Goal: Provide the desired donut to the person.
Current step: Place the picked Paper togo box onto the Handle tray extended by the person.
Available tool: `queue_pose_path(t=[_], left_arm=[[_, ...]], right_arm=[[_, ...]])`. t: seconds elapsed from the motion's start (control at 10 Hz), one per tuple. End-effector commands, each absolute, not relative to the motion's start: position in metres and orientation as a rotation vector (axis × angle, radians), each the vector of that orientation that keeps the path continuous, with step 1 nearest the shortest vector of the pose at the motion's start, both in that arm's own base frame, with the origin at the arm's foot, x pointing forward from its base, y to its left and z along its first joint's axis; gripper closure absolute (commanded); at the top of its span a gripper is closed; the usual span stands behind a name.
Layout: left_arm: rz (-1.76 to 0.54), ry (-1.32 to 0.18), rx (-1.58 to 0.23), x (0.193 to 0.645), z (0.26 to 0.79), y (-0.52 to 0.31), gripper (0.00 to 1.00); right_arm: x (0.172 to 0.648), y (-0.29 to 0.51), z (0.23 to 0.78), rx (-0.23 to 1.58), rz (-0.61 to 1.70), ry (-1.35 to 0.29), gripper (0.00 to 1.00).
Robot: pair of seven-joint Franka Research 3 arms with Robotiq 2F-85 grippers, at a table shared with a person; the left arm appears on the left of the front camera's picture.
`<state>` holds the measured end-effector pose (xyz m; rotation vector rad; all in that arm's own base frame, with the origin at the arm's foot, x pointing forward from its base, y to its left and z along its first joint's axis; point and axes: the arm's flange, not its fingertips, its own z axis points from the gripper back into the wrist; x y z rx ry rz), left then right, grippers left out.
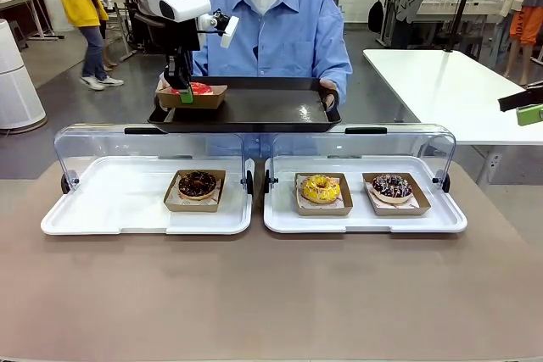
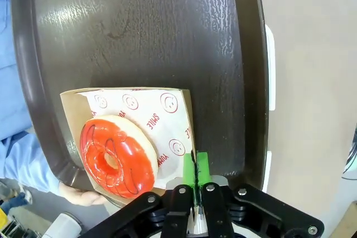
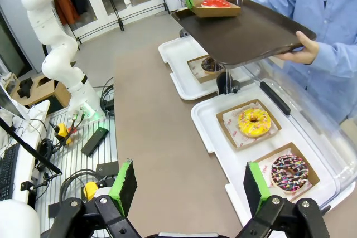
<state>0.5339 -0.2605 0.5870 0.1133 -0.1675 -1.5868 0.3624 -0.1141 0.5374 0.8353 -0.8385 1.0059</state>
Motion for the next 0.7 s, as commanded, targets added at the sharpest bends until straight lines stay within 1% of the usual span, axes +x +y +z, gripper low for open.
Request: queue_pose_path(t=[0.0, 0.1, 0.2, 0.3, 0.6], left_arm=[[-1.609, -0.186, 0.090, 0.5303, 0.5854, -0.2564, 0.43], [-1.607, -0.187, 0.093, 0.5285, 0.5860, -0.2560, 0.00], [-1.611, -0.185, 0.091, 0.5302, 0.5869, -0.2563, 0.41], [-1.616, -0.184, 0.091, 0.5313, 0.5877, -0.2569, 0.00], [-1.618, -0.176, 0.085, 0.5302, 0.5874, -0.2570, 0.01]], right_arm=[[0.3634, -0.1133, 0.5383, 0.845, 1.013, -0.854, 0.00], [0.3634, -0.1133, 0.5383, 0.845, 1.013, -0.854, 0.00], [0.3634, -0.1133, 0.5383, 0.845, 1.013, -0.854, 0.00], [0.3634, -0.1133, 0.5383, 0.845, 1.013, -0.854, 0.00], [0.3634, -0.1133, 0.5383, 0.845, 1.013, -0.854, 0.00]])
